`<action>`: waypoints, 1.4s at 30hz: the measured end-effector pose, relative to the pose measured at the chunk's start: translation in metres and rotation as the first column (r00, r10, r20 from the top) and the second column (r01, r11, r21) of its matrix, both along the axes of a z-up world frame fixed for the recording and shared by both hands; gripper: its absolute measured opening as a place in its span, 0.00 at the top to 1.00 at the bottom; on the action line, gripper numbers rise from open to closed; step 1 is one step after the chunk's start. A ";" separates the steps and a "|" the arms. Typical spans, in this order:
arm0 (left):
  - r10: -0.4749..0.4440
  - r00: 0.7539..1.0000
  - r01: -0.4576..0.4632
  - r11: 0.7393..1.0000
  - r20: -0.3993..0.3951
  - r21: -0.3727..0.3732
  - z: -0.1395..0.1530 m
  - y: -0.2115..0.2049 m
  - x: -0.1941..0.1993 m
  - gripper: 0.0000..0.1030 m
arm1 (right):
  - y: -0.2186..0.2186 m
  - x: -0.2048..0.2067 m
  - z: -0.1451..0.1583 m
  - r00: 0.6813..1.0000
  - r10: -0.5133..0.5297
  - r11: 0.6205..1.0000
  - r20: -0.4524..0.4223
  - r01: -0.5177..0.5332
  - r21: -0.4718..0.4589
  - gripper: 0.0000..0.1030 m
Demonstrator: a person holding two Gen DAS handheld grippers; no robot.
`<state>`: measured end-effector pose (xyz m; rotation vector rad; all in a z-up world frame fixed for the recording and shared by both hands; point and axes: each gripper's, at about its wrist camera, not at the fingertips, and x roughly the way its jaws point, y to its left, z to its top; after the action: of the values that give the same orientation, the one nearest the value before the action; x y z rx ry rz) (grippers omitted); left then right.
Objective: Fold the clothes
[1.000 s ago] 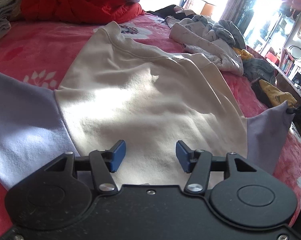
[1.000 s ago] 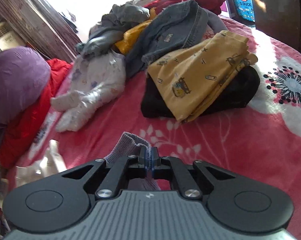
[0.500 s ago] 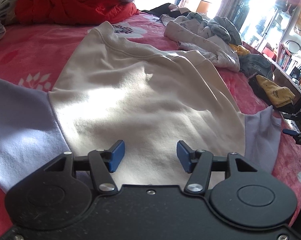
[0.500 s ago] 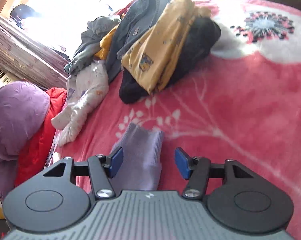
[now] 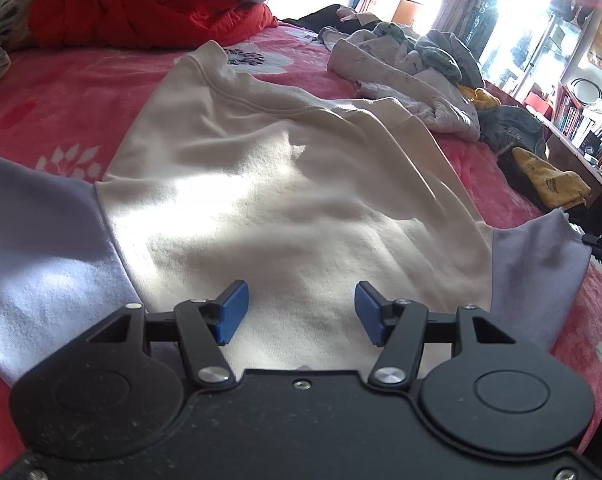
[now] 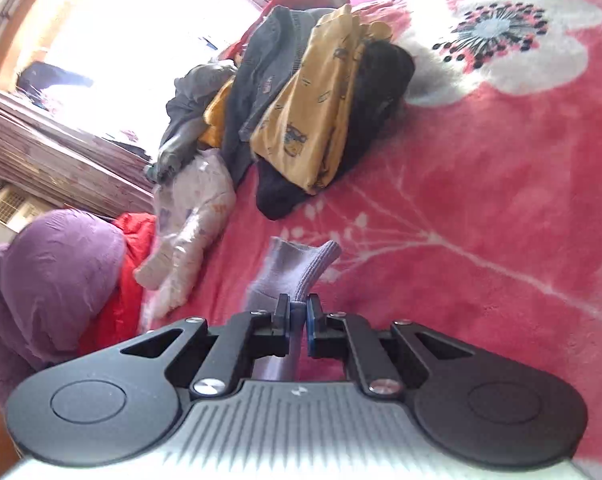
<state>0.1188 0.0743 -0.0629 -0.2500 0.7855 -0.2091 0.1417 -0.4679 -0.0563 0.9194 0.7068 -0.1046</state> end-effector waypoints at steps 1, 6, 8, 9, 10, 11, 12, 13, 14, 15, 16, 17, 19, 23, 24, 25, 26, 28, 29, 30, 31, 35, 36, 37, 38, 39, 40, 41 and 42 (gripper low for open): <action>-0.001 1.000 0.001 1.000 0.000 0.000 0.000 0.000 0.000 0.43 | -0.001 0.006 -0.008 0.998 0.022 0.999 -0.059 -0.025 -0.035 0.90; -0.002 1.000 0.002 1.000 -0.001 0.000 0.000 0.001 -0.001 0.43 | 0.006 0.000 -0.019 0.998 0.024 0.988 -0.059 -0.033 -0.149 0.79; -0.004 1.000 0.004 1.000 -0.002 0.005 0.000 0.000 0.000 0.42 | 0.013 -0.005 -0.009 1.000 0.015 0.973 -0.025 -0.020 -0.230 0.68; -0.006 1.000 0.006 1.000 -0.001 0.008 0.000 -0.001 0.000 0.41 | 0.015 -0.008 -0.004 1.000 0.008 0.966 -0.010 -0.010 -0.258 0.67; -0.008 1.000 0.008 1.000 0.001 0.012 0.000 -0.002 -0.001 0.41 | 0.018 -0.009 0.000 1.000 0.004 0.958 0.008 -0.002 -0.286 0.67; -0.010 1.000 0.010 1.000 0.002 0.014 0.000 -0.002 -0.001 0.41 | 0.021 -0.010 0.006 0.999 0.012 0.946 0.030 -0.002 -0.324 0.67; -0.010 1.000 0.010 1.000 0.002 0.014 0.000 -0.002 -0.001 0.41 | 0.026 -0.011 0.012 0.998 0.031 0.930 0.058 -0.008 -0.367 0.67; -0.009 1.000 0.009 1.000 0.001 0.013 0.000 -0.002 -0.001 0.41 | 0.030 -0.009 0.015 0.995 0.062 0.923 0.078 -0.028 -0.385 0.67; -0.009 1.000 0.009 1.000 0.001 0.011 -0.001 -0.002 -0.001 0.41 | 0.033 -0.006 0.019 0.991 0.097 0.918 0.095 -0.052 -0.394 0.67; -0.010 1.000 0.010 1.000 0.001 0.012 -0.001 -0.002 0.000 0.41 | 0.038 0.001 0.020 0.984 0.150 0.919 0.098 -0.102 -0.380 0.68; -0.011 1.000 0.011 1.000 0.001 0.014 -0.001 -0.001 0.000 0.41 | 0.044 0.007 0.019 0.975 0.201 0.918 0.092 -0.154 -0.366 0.68; -0.012 1.000 0.012 1.000 0.000 0.016 -0.001 -0.001 0.000 0.41 | 0.052 0.014 0.017 0.964 0.250 0.908 0.089 -0.202 -0.366 0.68; -0.014 1.000 0.014 1.000 0.000 0.018 -0.002 -0.001 0.000 0.40 | 0.071 0.028 0.011 0.939 0.337 0.873 0.064 -0.286 -0.396 0.68; -0.020 1.000 0.020 1.000 0.000 0.016 -0.002 -0.002 0.001 0.39 | 0.091 0.056 -0.013 0.924 0.368 0.758 -0.104 -0.363 -0.542 0.73; -0.021 1.000 0.021 1.000 0.002 0.015 -0.002 -0.002 0.001 0.39 | 0.090 0.060 -0.019 0.927 0.347 0.733 -0.143 -0.363 -0.575 0.84; -0.020 1.000 0.020 1.000 0.006 0.010 -0.001 -0.001 0.001 0.39 | 0.085 0.060 -0.019 0.936 0.325 0.756 -0.138 -0.345 -0.557 0.84; -0.019 1.000 0.019 1.000 0.010 0.005 0.000 -0.001 0.001 0.39 | 0.083 0.059 -0.015 0.944 0.302 0.779 -0.133 -0.324 -0.536 0.84; -0.015 1.000 0.015 1.000 0.025 0.000 0.003 0.000 0.003 0.39 | 0.088 0.053 -0.002 0.956 0.269 0.773 -0.119 -0.288 -0.565 0.71; -0.012 0.999 0.012 1.000 0.036 0.004 0.004 0.000 0.005 0.39 | 0.093 0.050 0.005 0.958 0.268 0.766 -0.102 -0.276 -0.581 0.69; -0.010 0.999 0.009 1.000 0.047 0.008 0.006 0.000 0.007 0.39 | 0.098 0.047 0.011 0.956 0.285 0.766 -0.076 -0.275 -0.581 0.67; -0.006 0.998 0.005 1.000 0.059 0.015 0.008 0.000 0.008 0.39 | 0.104 0.047 0.017 0.950 0.309 0.767 -0.053 -0.282 -0.577 0.67; 0.021 0.993 -0.026 0.999 0.114 0.041 0.019 0.010 0.016 0.39 | 0.143 0.067 0.029 0.903 0.430 0.736 -0.017 -0.361 -0.573 0.68; 0.035 0.991 -0.040 0.999 0.127 0.036 0.024 0.015 0.018 0.40 | 0.154 0.076 0.029 0.888 0.460 0.726 -0.018 -0.388 -0.568 0.68; 0.048 0.989 -0.051 0.998 0.140 0.022 0.029 0.024 0.021 0.40 | 0.166 0.085 0.029 0.875 0.483 0.716 -0.025 -0.411 -0.565 0.68; 0.061 0.986 -0.062 0.998 0.153 0.005 0.034 0.032 0.024 0.40 | 0.177 0.095 0.028 0.865 0.501 0.712 -0.028 -0.430 -0.555 0.68; 0.075 0.984 -0.075 0.997 0.164 -0.004 0.038 0.041 0.030 0.40 | 0.187 0.104 0.027 0.855 0.518 0.709 -0.029 -0.448 -0.544 0.65; 0.089 0.981 -0.088 0.996 0.173 -0.012 0.043 0.049 0.036 0.40 | 0.198 0.114 0.026 0.844 0.535 0.706 -0.030 -0.466 -0.533 0.61; 0.100 0.978 -0.099 0.995 0.184 -0.015 0.047 0.058 0.046 0.40 | 0.206 0.123 0.026 0.837 0.547 0.709 -0.029 -0.481 -0.515 0.59; 0.106 0.976 -0.107 0.994 0.189 -0.008 0.051 0.066 0.059 0.40 | 0.213 0.133 0.025 0.830 0.557 0.714 -0.027 -0.496 -0.495 0.57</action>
<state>0.1774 0.1398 -0.0118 -0.2651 0.5820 -0.1286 0.2747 -0.2546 -0.0311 0.2080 0.7575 0.2807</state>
